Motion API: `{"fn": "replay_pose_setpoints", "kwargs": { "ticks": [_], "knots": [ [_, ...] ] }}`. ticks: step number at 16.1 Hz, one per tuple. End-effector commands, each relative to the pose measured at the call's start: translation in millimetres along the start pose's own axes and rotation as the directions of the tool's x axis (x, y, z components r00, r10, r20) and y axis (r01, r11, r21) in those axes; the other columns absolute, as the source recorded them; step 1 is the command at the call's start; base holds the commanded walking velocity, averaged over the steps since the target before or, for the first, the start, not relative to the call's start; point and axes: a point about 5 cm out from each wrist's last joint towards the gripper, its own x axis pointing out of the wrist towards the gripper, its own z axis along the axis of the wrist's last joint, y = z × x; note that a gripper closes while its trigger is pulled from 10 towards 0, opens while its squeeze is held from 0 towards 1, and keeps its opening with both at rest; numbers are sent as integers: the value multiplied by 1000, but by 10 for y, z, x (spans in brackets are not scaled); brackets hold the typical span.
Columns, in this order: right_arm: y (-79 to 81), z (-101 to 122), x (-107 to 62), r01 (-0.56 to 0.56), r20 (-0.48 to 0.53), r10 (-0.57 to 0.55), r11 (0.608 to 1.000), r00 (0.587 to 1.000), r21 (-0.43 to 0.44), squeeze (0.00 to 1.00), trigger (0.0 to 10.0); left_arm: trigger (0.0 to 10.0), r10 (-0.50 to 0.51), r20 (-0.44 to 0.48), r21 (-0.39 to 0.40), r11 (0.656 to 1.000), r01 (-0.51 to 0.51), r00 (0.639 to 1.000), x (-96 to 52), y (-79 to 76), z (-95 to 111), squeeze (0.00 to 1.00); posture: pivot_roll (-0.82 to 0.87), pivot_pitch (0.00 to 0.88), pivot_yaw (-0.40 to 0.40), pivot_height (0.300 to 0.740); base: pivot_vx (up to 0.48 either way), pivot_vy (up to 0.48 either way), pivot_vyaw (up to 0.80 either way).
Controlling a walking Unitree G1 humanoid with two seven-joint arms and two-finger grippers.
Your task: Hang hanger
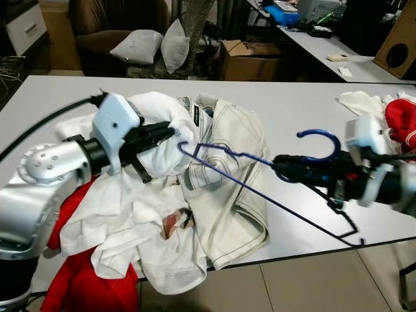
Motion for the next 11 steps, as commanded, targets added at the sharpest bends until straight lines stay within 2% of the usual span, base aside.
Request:
{"fn": "replay_pose_setpoints", "kwargs": {
  "ticks": [1, 3, 6, 7, 9, 10, 11],
  "knots": [
    [-49, 54, -13, 33, 12, -32, 999, 999, -31, 0, 10000, 0, -34, 34, 4, 999, 34, 999, -2, -31, 93, 0, 88, 0, -87, 740, 0, 0, 0],
    [-83, 67, 10, 44, 34, -43, 999, 998, -32, 0, 10000, 0, -79, 28, -13, 997, 79, 996, -18, -97, 88, 0, 93, 0, -89, 740, 0, 0, 0],
    [-44, 78, 41, 16, 50, -15, 999, 999, -35, 0, 10000, 0, -30, 32, -24, 999, 30, 999, 2, -60, 90, 0, 96, 0, -87, 740, 0, 0, 0],
    [-31, 56, 51, 15, 46, -13, 1000, 999, -28, 0, 10000, 0, -18, 81, -55, 998, 22, 997, 4, -41, 152, 0, 94, 0, -84, 740, 0, 0, 0],
    [36, -32, 81, -17, 1, 17, 1000, 1000, -16, 0, 10000, 0, 86, 149, -88, 993, -74, 985, -1, 93, 238, 0, 90, 0, -78, 740, 0, 0, 0],
    [97, -89, 93, -47, -28, 47, 999, 999, -11, 0, 10000, 0, 166, 147, -68, 985, -157, 975, -11, 198, 252, 0, 88, 0, -77, 740, 0, 0, 0],
    [113, -97, 91, -54, -34, 54, 998, 998, -11, 0, 10000, 0, 196, 140, -59, 980, -189, 971, -16, 235, 247, 0, 87, 0, -75, 740, 0, 0, 0]
  ]
}}
